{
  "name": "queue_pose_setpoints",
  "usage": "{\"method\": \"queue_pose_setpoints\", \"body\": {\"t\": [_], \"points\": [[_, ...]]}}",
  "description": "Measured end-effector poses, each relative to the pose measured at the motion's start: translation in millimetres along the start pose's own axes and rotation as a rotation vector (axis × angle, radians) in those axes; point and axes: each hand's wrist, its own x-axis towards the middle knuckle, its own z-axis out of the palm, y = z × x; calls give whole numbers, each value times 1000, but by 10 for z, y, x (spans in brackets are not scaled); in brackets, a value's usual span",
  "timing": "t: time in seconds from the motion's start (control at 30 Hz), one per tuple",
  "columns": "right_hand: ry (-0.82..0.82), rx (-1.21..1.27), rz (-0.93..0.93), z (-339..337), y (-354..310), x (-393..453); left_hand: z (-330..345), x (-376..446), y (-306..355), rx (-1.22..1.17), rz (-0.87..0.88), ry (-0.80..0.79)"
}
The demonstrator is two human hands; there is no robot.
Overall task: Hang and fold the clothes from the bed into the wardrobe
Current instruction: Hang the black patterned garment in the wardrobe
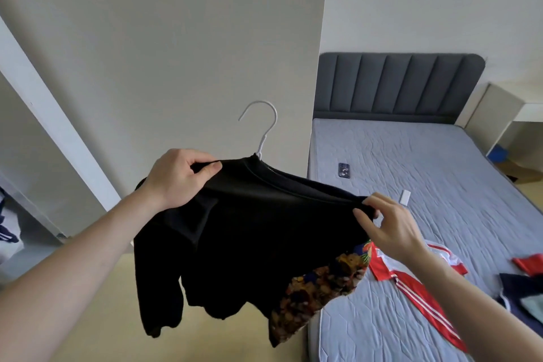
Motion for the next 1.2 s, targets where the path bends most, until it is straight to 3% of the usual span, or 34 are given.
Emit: {"method": "queue_pose_setpoints", "body": {"t": [0.23,0.4,0.53,0.63,0.73,0.83,1.03,1.2], "points": [[95,141,81,-140,-363,562,114,-14,7,338,67,-104],[54,368,-89,-267,-1127,895,377,54,-28,406,-73,-110],[-272,404,-283,-163,-1564,885,506,155,32,156,-242,-26],[-527,228,-408,6,-1493,836,514,192,94,0,-247,19],[-688,204,-414,31,-1242,847,489,199,162,-118,-245,71],[-618,220,-398,-69,-977,960,457,186,257,-142,-254,95],[-260,269,-271,-184,-365,1546,379,136,334,-91,-278,125],[-471,88,-232,186,-90,2047,228,-13,271,-82,-345,170]]}}
